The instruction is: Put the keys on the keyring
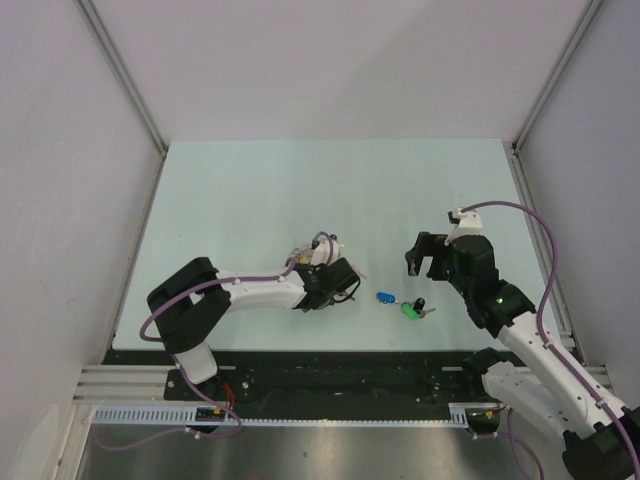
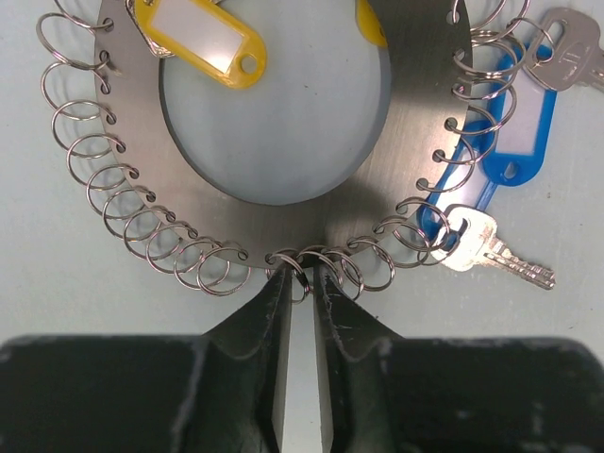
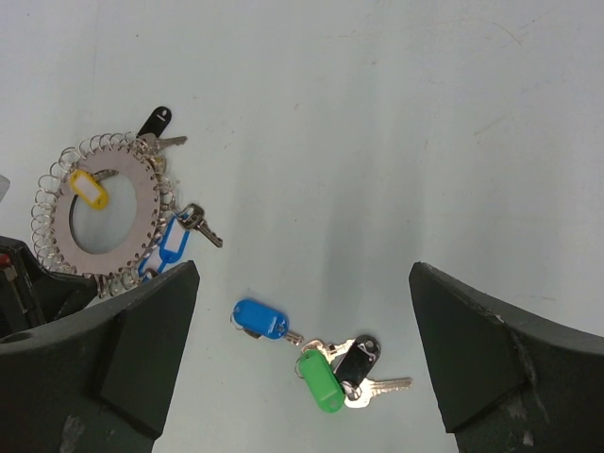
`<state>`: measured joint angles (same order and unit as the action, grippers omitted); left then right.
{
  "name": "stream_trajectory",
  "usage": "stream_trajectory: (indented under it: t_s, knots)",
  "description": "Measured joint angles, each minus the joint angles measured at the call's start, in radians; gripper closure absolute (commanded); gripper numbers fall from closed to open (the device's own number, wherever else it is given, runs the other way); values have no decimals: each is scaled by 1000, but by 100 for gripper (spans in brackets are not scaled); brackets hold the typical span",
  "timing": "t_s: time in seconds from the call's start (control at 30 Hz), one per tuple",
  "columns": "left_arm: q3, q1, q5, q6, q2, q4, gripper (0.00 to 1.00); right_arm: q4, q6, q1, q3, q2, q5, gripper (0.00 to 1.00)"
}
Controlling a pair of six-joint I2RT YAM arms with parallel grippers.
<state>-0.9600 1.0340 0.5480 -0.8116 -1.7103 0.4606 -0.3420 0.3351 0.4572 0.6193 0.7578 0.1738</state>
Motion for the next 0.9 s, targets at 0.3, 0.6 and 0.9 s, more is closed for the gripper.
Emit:
stream_trajectory:
  t_s: [0.3,0.6,0.9]
  knots:
    - [0,0,3,-1,11,16,100,8,-4,-3,0,0,-32,0]
    - [24,-8,32,32,185,36,100,27,-26,-5,0,-2,-98,0]
    - [254,-84,63,307,568,-273,99,141,-53,-8,-1,6,-334,0]
